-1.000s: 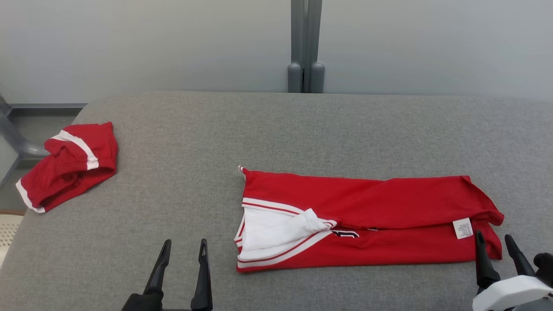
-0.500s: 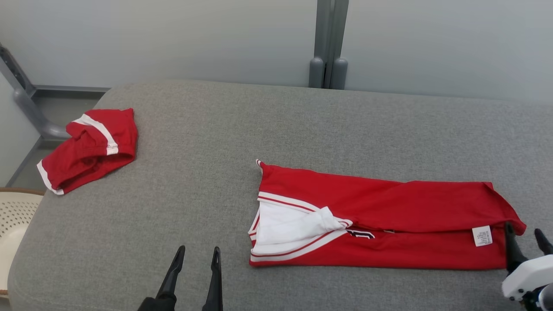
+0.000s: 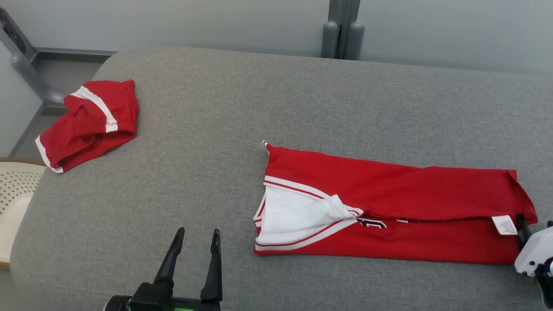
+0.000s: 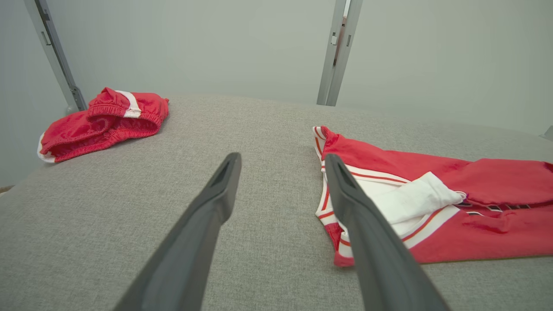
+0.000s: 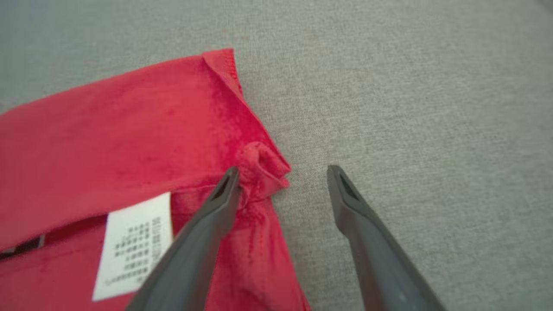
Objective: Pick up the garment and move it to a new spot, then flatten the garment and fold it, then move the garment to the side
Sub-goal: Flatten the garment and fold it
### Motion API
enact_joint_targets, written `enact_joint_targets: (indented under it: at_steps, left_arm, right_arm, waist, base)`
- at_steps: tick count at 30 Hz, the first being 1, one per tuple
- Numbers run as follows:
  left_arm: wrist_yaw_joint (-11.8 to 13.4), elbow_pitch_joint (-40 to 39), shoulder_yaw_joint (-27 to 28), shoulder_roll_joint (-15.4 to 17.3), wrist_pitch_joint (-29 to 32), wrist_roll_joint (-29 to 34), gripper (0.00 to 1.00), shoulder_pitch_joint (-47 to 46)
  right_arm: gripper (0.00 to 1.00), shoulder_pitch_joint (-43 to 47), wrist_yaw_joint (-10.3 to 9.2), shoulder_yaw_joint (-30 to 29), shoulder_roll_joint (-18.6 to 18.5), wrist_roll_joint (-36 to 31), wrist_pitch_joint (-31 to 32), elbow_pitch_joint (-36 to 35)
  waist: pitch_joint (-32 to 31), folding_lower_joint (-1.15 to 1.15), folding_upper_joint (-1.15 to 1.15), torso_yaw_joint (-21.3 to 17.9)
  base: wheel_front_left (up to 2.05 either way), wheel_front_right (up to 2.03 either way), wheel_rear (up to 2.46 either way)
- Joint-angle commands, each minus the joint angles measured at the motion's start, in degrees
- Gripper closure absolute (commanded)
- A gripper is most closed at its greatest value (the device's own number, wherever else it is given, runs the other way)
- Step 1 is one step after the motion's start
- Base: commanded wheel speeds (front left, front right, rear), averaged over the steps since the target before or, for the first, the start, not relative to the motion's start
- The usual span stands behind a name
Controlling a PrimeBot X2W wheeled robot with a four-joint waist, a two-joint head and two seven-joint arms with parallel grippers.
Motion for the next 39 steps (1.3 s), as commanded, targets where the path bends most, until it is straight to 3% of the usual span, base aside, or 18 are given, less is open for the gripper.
enact_joint_targets:
  at_steps: [1, 8, 9, 10, 12, 13, 20, 28, 34, 39]
  left_arm:
    - [0.05, -0.21, -0.04, -0.07, -0.16, -0.63, 0.0, -1.17]
    - [0.4, -0.41, -0.08, -0.07, -0.17, -1.18, 0.0, -2.38]
    - [0.42, -0.38, -0.13, -0.07, -0.16, -1.19, 0.0, -2.51]
    - [0.43, -0.4, -0.17, -0.07, -0.16, -1.16, 0.0, -2.66]
    - [0.46, -0.44, -0.22, -0.06, -0.16, -1.16, 0.0, -2.95]
    - [0.48, -0.48, -0.24, -0.07, -0.16, -1.17, 0.0, -3.0]
    - [0.5, -1.03, 0.13, -0.06, -0.16, -0.86, 0.0, -3.09]
    - [-0.43, -1.71, 0.96, -0.06, -0.16, 0.27, 0.0, -3.49]
    - [-1.16, -1.25, 1.44, -0.05, -0.16, 1.24, 0.0, -4.03]
    - [-0.91, -0.56, 0.91, -0.04, -0.16, 0.22, 0.0, -3.61]
  right_arm:
    - [0.0, -1.17, -0.02, 0.67, 0.36, 0.09, 0.4, 0.95]
    - [0.0, -2.6, 0.0, 4.84, 2.95, 2.49, 1.69, 3.67]
    - [0.05, -2.55, 0.02, 5.69, 3.43, 3.01, 2.19, 4.04]
    - [0.17, -2.44, 0.01, 6.25, 3.85, 3.44, 2.44, 4.33]
    - [0.91, -2.34, 0.01, 7.4, 3.97, 3.91, 2.53, 4.82]
    - [1.0, -2.3, 0.0, 7.93, 3.5, 3.92, 2.26, 5.14]
    - [1.0, -4.14, -0.2, 7.27, -2.22, 3.09, -2.8, 6.1]
    - [1.0, -6.62, -0.1, 6.96, -12.59, 0.35, -3.77, 4.69]
    - [1.0, -8.33, -0.07, 6.53, -16.19, -0.6, 0.33, -1.37]
    - [1.0, -7.13, -0.06, 3.66, -14.98, -1.68, 6.0, -8.68]
  waist:
    - [1.17, 0.0, 0.0, 0.14]
    - [2.78, 0.0, 0.0, -0.28]
    - [2.91, 0.0, 0.0, -0.35]
    - [3.0, 0.0, 0.0, -0.41]
    - [3.15, 0.0, 0.0, -0.58]
    - [3.2, 0.0, 0.0, -0.66]
    - [3.4, 0.0, 0.0, -1.99]
    - [4.61, 0.0, 0.0, -5.71]
    - [5.01, 0.0, 0.0, -7.84]
    - [3.74, 0.0, 0.0, -8.24]
  base:
    - [0.0, 0.0, 0.0]
    - [0.0, 0.0, 0.0]
    - [0.0, 0.0, 0.0]
    - [0.0, 0.0, 0.0]
    - [0.0, 0.0, 0.0]
    - [0.0, 0.0, 0.0]
    - [0.0, 0.0, 0.0]
    - [0.0, 0.0, 0.0]
    - [0.0, 0.0, 0.0]
    - [0.0, 0.0, 0.0]
